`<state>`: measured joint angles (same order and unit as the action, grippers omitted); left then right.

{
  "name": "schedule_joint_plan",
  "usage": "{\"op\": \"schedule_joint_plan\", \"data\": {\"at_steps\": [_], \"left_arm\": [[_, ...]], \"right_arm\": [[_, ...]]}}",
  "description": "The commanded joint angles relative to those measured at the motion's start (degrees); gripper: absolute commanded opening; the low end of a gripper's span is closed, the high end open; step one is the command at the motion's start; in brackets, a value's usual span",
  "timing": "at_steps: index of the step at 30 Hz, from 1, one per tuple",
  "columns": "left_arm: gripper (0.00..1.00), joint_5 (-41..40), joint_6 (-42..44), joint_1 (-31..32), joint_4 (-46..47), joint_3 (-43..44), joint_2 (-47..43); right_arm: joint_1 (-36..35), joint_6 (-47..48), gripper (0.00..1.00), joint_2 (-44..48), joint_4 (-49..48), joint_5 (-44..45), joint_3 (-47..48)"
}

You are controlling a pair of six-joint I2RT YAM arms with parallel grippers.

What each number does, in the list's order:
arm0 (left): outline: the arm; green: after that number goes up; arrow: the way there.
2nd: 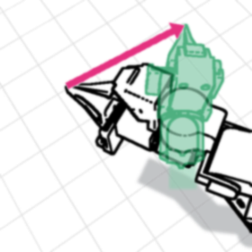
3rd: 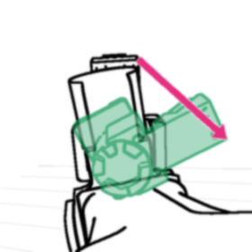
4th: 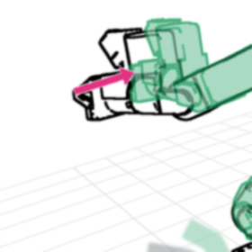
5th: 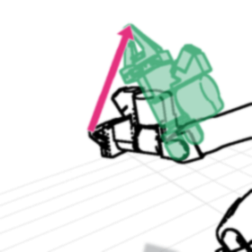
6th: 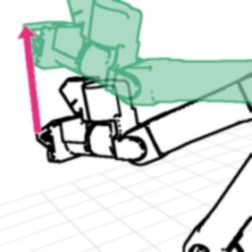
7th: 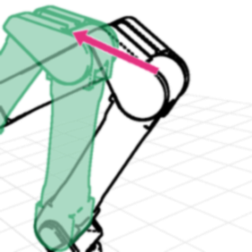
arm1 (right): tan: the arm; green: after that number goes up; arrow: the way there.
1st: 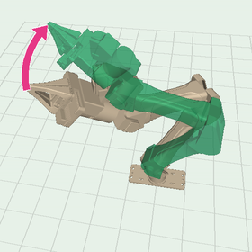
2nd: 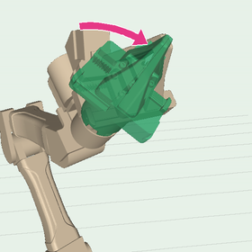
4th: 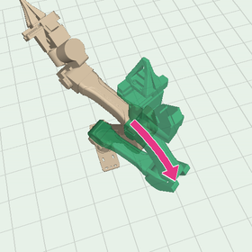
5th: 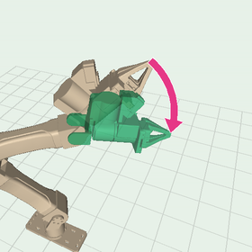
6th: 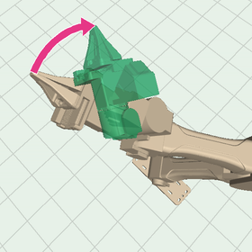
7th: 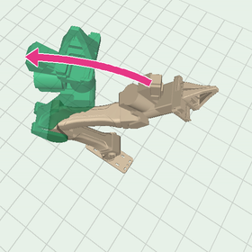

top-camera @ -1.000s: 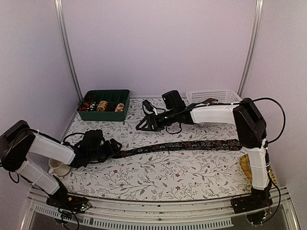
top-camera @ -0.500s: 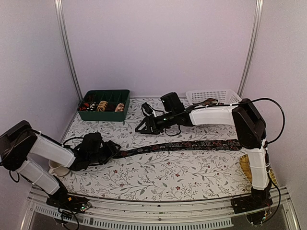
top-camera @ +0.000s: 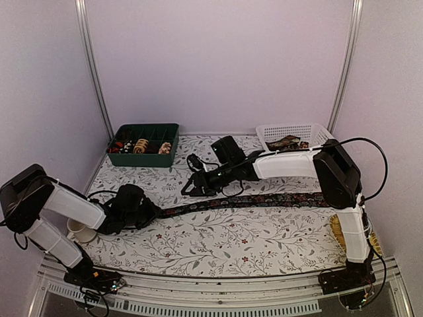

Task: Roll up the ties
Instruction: Roll the tie at the center of the board.

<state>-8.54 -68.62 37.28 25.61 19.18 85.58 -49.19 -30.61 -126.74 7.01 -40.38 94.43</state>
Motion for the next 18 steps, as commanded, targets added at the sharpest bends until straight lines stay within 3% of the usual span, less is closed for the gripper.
{"op": "schedule_joint_plan", "data": {"at_steps": [1,5,12,18], "left_arm": [[0.12,-2.34,3.32,0.28,-11.77,1.70,0.59],[0.01,-4.52,6.69,0.12,-16.24,4.16,-0.81],[0.00,-9.10,15.15,0.89,-22.53,9.32,-0.86],[0.00,-17.40,22.53,4.96,-28.84,15.91,3.50]], "right_arm": [[-0.58,0.88,0.51,-3.93,1.09,0.75,1.54],[-0.65,0.82,0.51,-3.86,1.87,0.71,2.85],[-1.08,-0.83,0.51,-3.81,0.50,-1.12,4.44],[-1.13,-8.03,0.52,-3.94,-4.87,-5.32,4.14]]}}
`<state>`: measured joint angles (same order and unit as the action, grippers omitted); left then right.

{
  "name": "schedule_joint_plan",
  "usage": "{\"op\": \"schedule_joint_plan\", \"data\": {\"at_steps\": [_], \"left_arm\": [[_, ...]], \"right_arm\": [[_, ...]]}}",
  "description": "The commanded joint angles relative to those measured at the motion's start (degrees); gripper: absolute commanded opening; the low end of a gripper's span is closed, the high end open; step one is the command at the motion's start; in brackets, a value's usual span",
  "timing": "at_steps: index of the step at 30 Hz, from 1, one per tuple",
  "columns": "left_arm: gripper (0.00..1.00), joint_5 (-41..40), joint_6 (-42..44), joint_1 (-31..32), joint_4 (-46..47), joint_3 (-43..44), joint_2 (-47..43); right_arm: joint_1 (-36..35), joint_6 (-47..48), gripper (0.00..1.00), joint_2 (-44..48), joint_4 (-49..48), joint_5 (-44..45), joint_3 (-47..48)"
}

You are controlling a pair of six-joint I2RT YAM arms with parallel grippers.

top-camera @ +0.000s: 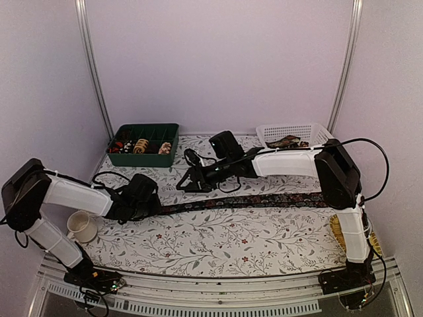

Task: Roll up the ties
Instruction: Roll the tie at the center of the board.

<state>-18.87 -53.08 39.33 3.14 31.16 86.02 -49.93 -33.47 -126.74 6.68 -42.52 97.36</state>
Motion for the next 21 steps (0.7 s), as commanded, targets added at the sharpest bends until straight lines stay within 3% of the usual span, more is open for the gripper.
{"op": "schedule_joint_plan", "data": {"at_steps": [1,10,21], "left_arm": [[0.00,-8.43,7.93,3.66,-7.18,4.85,4.14],[0.00,-20.40,12.33,10.17,-14.27,11.60,11.51],[0.00,-22.68,14.76,12.32,-16.73,16.11,14.22]], "right_arm": [[-0.35,-6.51,0.53,-4.15,-5.32,-3.62,1.29],[1.25,-22.12,0.55,-7.17,-14.69,-7.32,-1.81],[2.56,-30.68,0.54,-15.11,-19.68,-9.99,-0.44]]}}
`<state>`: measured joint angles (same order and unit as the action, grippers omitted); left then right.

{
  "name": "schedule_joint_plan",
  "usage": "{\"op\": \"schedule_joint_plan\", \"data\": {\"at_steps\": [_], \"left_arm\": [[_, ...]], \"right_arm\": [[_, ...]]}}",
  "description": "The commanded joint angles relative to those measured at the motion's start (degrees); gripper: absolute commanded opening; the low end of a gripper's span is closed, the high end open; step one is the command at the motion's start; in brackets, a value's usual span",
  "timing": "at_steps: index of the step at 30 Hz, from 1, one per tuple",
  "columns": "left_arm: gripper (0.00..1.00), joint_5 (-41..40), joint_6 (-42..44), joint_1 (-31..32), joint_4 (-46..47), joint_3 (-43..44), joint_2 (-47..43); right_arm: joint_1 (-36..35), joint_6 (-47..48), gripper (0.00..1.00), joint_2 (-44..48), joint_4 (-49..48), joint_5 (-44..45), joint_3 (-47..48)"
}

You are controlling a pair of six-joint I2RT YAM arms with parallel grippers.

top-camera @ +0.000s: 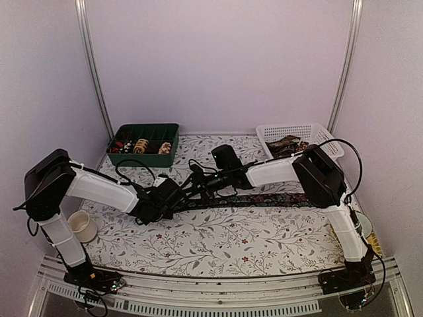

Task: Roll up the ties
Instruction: Roll the tie at the center of the board.

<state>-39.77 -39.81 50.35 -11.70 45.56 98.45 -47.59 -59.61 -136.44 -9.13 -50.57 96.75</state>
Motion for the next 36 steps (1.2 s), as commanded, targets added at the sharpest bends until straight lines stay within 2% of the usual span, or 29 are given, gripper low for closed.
{"op": "schedule_joint_plan", "data": {"at_steps": [1,12,17,24,36], "left_arm": [[0.01,-1.59,1.49,1.47,-1.79,1.80,1.90],[0.17,-0.51,1.83,1.79,0.00,0.34,0.03],[0.23,1.42,1.99,1.77,3.61,-1.56,-1.51],[0.39,2.87,2.09,1.80,5.22,-2.82,-4.37],[0.68,5.65,2.84,1.56,13.30,-8.67,-10.76]], "right_arm": [[0.18,-4.77,0.54,-5.69,-3.76,-1.77,0.27],[0.30,-4.55,0.54,-7.93,-0.99,0.56,0.28],[0.25,-3.37,0.54,-8.37,1.04,1.90,0.24],[0.30,-3.72,0.54,-8.78,0.40,2.61,-0.88],[0.36,-5.49,0.54,-8.57,-1.58,2.49,-1.60]]}}
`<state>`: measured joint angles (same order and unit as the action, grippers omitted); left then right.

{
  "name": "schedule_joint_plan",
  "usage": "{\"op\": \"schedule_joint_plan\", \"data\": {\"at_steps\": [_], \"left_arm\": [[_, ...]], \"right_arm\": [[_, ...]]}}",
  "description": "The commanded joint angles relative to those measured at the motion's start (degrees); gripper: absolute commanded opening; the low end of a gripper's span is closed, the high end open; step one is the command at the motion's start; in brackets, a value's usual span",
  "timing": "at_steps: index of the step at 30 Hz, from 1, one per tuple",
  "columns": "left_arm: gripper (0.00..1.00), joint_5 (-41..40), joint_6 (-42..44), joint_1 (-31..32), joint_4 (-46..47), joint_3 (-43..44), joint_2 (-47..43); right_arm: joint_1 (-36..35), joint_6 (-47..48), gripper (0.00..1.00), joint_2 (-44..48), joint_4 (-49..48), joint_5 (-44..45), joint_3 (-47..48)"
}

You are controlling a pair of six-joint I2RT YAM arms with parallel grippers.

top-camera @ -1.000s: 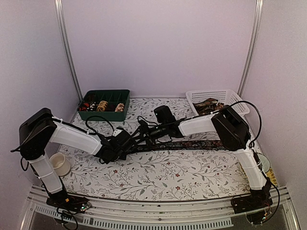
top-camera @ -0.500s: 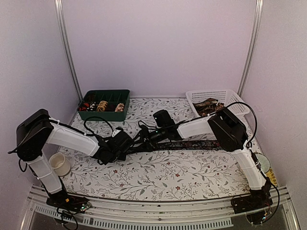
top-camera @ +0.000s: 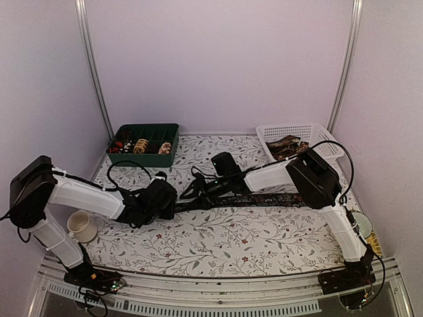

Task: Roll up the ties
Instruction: Roll the tie at the center of the board.

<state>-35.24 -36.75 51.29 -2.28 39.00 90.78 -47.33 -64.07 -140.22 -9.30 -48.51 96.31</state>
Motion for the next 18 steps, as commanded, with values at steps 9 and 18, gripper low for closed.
{"op": "schedule_joint_plan", "data": {"at_steps": [9,18], "left_arm": [[0.87,5.83,-6.73,-4.22,12.78,-14.25,-20.84],[0.68,16.31,-14.48,-15.51,14.49,-22.51,-27.75]], "right_arm": [[-0.78,4.42,0.53,1.95,4.74,4.31,1.00],[-3.23,7.42,0.50,-0.30,9.08,4.33,10.39]]}}
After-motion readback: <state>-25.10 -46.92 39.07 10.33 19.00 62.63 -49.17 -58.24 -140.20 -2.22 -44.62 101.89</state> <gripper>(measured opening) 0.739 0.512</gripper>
